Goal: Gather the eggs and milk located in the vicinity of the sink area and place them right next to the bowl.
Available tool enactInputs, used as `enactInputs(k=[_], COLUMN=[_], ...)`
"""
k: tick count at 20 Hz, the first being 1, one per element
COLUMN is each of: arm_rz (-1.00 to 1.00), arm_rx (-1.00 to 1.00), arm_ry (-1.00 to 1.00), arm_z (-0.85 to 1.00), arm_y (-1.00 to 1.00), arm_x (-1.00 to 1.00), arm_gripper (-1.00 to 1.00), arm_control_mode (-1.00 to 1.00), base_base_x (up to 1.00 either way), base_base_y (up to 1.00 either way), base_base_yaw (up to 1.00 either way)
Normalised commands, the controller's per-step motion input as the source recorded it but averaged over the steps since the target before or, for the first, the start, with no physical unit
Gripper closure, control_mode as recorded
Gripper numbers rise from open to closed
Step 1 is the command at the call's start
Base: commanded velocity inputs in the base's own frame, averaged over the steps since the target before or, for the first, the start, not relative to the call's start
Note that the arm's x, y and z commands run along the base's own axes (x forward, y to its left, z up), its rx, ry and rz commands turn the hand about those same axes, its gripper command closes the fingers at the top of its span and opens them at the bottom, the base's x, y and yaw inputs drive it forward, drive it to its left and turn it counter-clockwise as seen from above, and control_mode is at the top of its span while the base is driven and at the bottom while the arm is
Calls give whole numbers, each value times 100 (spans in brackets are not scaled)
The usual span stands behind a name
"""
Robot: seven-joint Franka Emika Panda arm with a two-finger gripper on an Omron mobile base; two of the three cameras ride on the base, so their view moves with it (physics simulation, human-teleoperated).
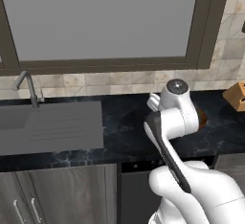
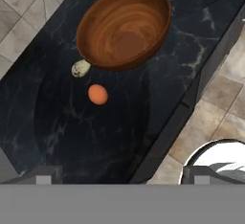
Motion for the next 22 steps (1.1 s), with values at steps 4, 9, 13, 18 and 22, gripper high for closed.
enactInputs(k=[4, 9, 13, 18, 22], arm_rz=[0, 0, 0, 0, 0], arm_rx=[11, 0, 0, 0, 0], arm_ry=[0, 1, 2, 7, 4], arm_z=[0, 0, -2, -1, 0], arm_y=[-61, -33, -7, 0, 0], arm_x=[0, 0, 4, 14, 7], arm_gripper=[-100, -100, -100, -100, -100], arm_control_mode=[-100, -100, -100, -100, -100], base_base_x=[0, 0, 0, 0, 0], base_base_y=[0, 0, 0, 0, 0], base_base_yaw=[0, 0, 0, 0, 0])
